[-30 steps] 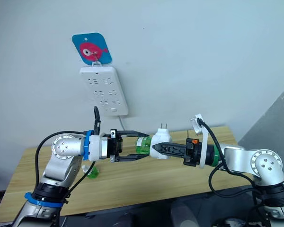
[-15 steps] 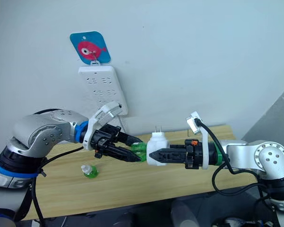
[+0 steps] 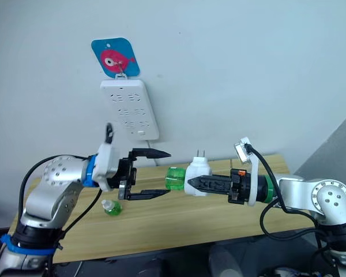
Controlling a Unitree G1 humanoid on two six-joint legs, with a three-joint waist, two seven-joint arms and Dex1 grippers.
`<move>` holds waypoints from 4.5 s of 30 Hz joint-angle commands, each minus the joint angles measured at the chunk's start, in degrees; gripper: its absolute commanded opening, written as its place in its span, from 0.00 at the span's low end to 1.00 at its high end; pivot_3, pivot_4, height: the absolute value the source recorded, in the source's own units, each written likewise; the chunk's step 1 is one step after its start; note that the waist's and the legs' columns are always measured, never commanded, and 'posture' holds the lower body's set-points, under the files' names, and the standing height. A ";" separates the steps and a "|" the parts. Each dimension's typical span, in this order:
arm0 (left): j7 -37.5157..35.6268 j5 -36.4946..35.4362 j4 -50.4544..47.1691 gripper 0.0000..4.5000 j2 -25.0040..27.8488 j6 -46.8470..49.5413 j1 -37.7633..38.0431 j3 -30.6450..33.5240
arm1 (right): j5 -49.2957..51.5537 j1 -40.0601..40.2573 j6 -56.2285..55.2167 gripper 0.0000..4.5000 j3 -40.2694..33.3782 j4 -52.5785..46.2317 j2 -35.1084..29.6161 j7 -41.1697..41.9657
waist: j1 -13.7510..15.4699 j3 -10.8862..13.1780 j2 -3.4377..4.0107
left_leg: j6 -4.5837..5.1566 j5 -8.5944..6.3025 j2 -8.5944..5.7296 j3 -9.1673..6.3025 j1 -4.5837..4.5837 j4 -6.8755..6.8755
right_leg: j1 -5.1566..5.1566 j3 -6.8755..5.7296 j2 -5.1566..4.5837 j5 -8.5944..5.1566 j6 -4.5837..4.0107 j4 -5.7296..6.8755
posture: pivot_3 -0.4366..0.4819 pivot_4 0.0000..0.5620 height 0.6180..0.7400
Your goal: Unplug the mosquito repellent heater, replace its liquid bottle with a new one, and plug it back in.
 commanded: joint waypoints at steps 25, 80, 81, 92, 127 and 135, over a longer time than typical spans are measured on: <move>3.16 5.94 6.00 0.52 -5.88 -25.68 -3.22 -6.20 | 1.52 -0.02 -1.10 0.69 -2.16 -1.81 2.24 -3.04 | 0.30 0.00 0.00 | 0.01 0.00 -0.04 0.08 0.00 0.20 | 0.06 0.15 0.01 0.09 0.16 0.01 | 0.24 0.24 1.00; 2.16 10.15 12.21 1.00 -9.06 -34.95 -8.11 -5.55 | 1.52 -5.53 2.41 0.68 -1.02 2.08 -3.00 3.13 | 1.67 0.48 -0.03 | 0.08 -0.04 -0.02 0.14 -0.03 0.24 | 0.03 0.19 0.03 0.10 0.15 -0.01 | 0.25 0.25 1.00; 2.29 9.62 12.18 0.96 -8.88 -34.58 -8.54 -5.65 | 1.52 -5.52 2.42 0.68 -1.04 2.02 -3.04 3.16 | 1.66 0.48 -0.03 | 0.08 -0.04 -0.02 0.14 -0.03 0.25 | 0.03 0.19 0.03 0.10 0.16 0.00 | 0.25 0.25 1.00; -1.84 1.88 7.72 0.53 -3.56 -24.40 -10.25 -7.34 | 1.52 -5.50 2.61 0.68 -0.84 1.69 -3.70 3.41 | 1.05 0.48 -0.02 | 0.08 -0.04 -0.02 0.12 -0.04 0.25 | 0.04 0.17 0.03 0.10 0.16 0.01 | 0.26 0.25 1.00; -0.04 -8.42 -5.20 1.00 6.26 23.70 -13.29 0.76 | 1.52 -6.07 4.47 0.68 0.89 2.73 -6.04 5.67 | 0.99 0.69 -0.06 | 0.09 -0.05 0.00 -0.11 -0.07 0.08 | -0.02 -0.10 0.03 0.01 0.03 0.02 | 0.29 0.25 1.00; -3.62 -2.24 -4.17 1.00 2.60 2.85 -7.26 0.61 | 1.52 -6.72 4.90 0.68 0.95 4.07 -5.12 4.26 | 2.10 0.68 -0.06 | 0.09 -0.05 0.00 -0.04 -0.08 0.21 | 0.02 -0.05 0.03 0.02 0.03 0.01 | 0.30 0.25 1.00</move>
